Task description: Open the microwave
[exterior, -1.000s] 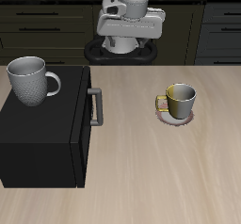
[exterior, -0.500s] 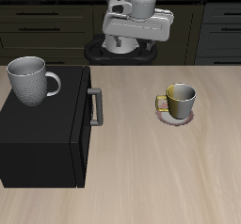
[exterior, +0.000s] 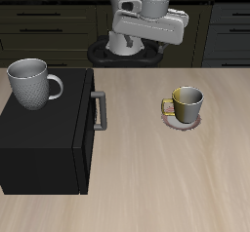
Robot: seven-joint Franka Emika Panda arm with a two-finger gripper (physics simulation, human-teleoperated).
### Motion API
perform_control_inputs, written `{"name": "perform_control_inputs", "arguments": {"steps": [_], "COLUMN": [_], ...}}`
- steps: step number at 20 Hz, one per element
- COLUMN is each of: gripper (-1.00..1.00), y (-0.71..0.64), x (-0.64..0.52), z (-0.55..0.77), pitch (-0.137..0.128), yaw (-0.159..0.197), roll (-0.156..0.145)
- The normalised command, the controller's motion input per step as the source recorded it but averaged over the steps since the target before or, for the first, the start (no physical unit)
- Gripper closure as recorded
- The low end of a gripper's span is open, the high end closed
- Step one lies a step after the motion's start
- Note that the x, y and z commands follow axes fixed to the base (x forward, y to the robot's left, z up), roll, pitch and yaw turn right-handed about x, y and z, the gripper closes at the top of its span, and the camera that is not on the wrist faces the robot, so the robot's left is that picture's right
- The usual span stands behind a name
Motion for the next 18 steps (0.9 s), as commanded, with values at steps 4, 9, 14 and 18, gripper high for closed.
{"name": "perform_control_inputs", "arguments": {"steps": [4,9,14,18], "gripper": [-1.00,-1.00,-1.00,-1.00], "y": [0.29,0.17,0.12,0.08], "x": [-0.01,0.06,0.22,0.24], "z": [0.11,0.14,0.06,0.01], "pitch": [-0.027,-0.042,-0.044,-0.009], "yaw": [-0.150,-0.090,-0.131,-0.140], "roll": [0.029,-0.007,-0.040,-0.053]}}
